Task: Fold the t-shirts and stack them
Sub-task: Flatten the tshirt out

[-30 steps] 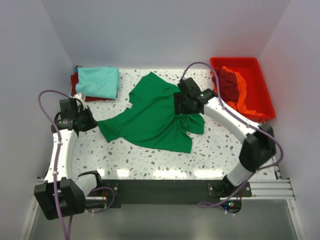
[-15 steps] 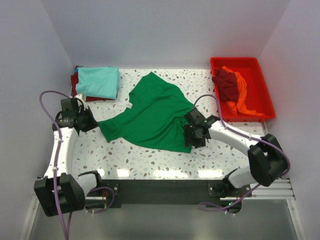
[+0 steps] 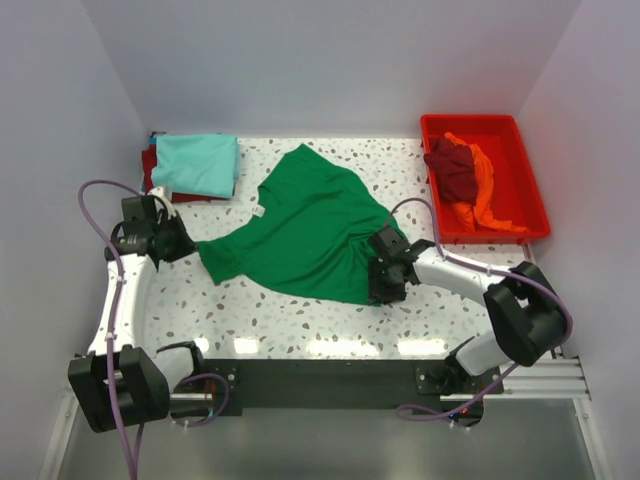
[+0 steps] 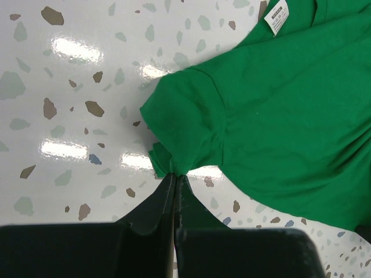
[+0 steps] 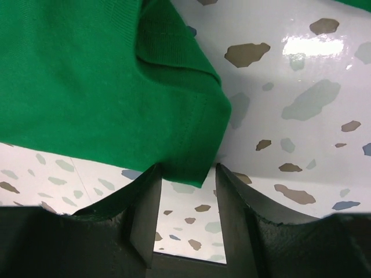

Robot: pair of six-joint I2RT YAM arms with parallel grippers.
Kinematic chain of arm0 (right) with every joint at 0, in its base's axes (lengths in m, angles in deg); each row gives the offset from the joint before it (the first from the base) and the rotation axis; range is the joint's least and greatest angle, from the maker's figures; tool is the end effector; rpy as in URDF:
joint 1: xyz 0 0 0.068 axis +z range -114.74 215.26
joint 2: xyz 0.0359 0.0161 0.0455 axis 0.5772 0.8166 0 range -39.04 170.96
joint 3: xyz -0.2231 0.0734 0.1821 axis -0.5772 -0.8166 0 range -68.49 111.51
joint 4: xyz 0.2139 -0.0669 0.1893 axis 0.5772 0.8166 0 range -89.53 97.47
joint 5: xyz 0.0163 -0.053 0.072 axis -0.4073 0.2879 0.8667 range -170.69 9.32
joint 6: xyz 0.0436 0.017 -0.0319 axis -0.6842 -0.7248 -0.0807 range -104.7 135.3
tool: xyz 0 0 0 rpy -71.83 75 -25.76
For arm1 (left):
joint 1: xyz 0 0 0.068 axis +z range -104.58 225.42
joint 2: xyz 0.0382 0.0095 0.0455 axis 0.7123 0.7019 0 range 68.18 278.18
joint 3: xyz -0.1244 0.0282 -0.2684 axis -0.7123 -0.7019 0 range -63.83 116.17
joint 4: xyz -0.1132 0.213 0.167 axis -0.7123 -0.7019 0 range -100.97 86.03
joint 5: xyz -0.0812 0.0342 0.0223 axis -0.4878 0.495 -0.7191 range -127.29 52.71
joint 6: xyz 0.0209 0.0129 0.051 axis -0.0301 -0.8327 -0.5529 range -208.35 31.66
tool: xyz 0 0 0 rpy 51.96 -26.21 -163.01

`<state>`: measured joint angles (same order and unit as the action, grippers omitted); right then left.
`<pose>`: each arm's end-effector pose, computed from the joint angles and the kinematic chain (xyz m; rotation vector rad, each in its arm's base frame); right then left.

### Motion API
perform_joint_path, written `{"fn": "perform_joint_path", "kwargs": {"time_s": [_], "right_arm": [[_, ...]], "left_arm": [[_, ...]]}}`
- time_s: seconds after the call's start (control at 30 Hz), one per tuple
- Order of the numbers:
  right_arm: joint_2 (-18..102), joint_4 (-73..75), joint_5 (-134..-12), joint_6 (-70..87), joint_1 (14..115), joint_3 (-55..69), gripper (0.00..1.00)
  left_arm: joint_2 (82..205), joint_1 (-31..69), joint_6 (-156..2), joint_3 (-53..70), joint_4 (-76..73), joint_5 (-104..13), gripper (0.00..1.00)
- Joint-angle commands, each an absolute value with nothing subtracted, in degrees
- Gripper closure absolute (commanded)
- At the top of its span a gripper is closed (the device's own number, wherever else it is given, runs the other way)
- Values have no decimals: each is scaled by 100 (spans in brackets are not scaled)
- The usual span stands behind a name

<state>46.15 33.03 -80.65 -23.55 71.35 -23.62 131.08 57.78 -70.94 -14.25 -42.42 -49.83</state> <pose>0.2267 0.1653 0.1584 0.0696 2.8922 0.2655 0.2393 0.0437 0.2765 -0.5431 2.4092 -0.3085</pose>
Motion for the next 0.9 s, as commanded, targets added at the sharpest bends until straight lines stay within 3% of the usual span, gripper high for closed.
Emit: {"fn": "perform_joint_path", "kwargs": {"time_s": [0.0, 0.13, 0.33, 0.43, 0.47, 0.63, 0.87], "right_arm": [[4736, 3035, -7928, -2425, 7191, -2392, 54], [4894, 2983, -7919, -2407, 7208, -2480, 58], [4938, 3167, -7919, -2442, 7208, -2489, 73], [4842, 3456, -8016, -2460, 7217, -2428, 88], [4815, 3527, -8024, -2451, 7208, -2375, 98], [4299, 4255, -8033, -2364, 7182, -1902, 100], [4410, 5785, -8542, -1406, 6532, 581, 100]], "left_arm": [[13111, 5826, -7050, -1479, -4035, -5074, 100], [13085, 5826, -7042, -1479, -4027, -5065, 100], [13067, 5826, -7050, -1461, -4062, -5048, 100], [13067, 5834, -7059, -1461, -4070, -5056, 100], [13059, 5834, -7059, -1461, -4070, -5056, 100], [13058, 5826, -6980, -1513, -4000, -5039, 100], [13558, 5756, -6260, -996, -3386, -5452, 100]]}}
